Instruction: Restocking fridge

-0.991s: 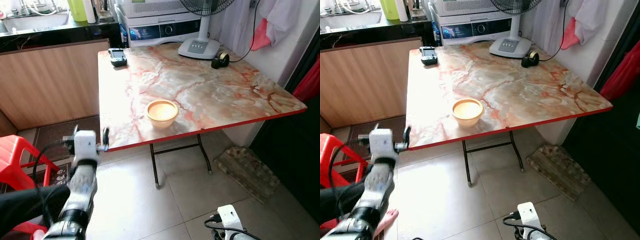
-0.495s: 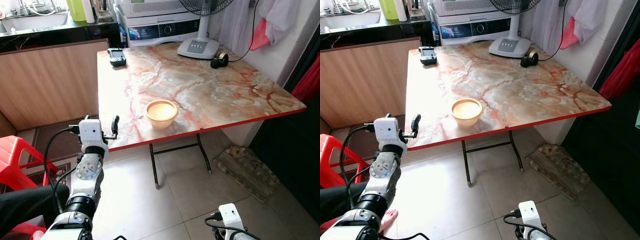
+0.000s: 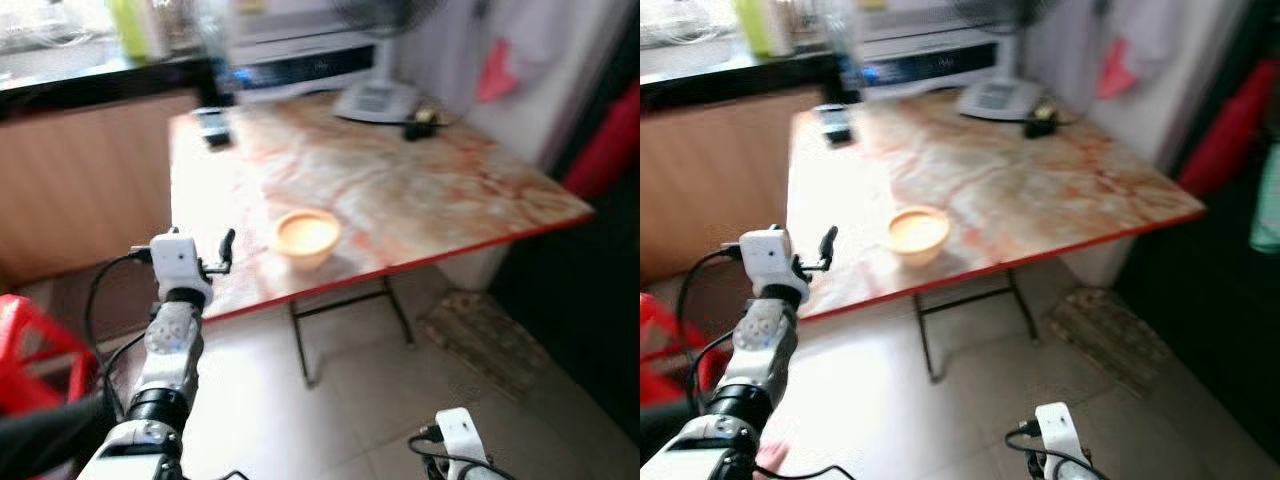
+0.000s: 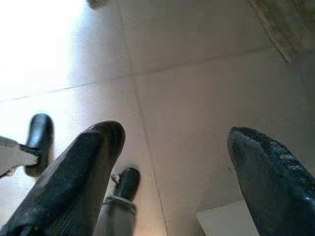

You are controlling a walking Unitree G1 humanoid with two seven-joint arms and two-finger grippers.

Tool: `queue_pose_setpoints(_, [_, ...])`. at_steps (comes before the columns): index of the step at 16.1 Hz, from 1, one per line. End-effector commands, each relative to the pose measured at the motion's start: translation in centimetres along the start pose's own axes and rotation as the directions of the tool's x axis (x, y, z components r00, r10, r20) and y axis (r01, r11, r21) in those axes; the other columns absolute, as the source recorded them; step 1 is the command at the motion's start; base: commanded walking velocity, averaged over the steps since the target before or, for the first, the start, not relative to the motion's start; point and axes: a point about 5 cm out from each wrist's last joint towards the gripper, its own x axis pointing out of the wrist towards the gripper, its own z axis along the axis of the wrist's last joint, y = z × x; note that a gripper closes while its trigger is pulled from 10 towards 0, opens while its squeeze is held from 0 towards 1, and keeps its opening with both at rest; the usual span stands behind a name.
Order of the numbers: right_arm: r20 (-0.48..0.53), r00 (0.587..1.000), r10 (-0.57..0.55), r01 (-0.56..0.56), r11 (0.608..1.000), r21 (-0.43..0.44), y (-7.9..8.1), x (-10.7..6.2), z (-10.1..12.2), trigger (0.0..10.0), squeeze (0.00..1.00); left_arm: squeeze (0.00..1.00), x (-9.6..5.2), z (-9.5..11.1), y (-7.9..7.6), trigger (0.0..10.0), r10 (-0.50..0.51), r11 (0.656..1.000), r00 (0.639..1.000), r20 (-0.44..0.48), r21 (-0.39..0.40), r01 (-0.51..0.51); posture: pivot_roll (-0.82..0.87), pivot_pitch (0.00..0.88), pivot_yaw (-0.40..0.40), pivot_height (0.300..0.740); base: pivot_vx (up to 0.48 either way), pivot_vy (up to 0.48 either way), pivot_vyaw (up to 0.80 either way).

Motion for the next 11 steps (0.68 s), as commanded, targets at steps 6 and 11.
queue_pose_setpoints(6, [0.02,1.0,0.015,-0.015,1.0,-0.016,0.22,0.04,0.52,10.0,0.0,0.0,0.0,0.11,0.52,10.0,0.003,1.0,1.0,-0.012,-0.001,-0.003,0.01,0.0,0.019,0.74,0.29,0.0,0.0])
queue_pose_setpoints(11, [0.024,1.0,0.02,-0.019,1.0,-0.023,0.28,0.06,0.73,10.0,0.0,0.0,-0.12,0.12,0.47,10.0,0.012,1.0,1.0,-0.013,0.015,-0.012,0.02,0.0,0.018,0.74,0.0,0.0,0.0])
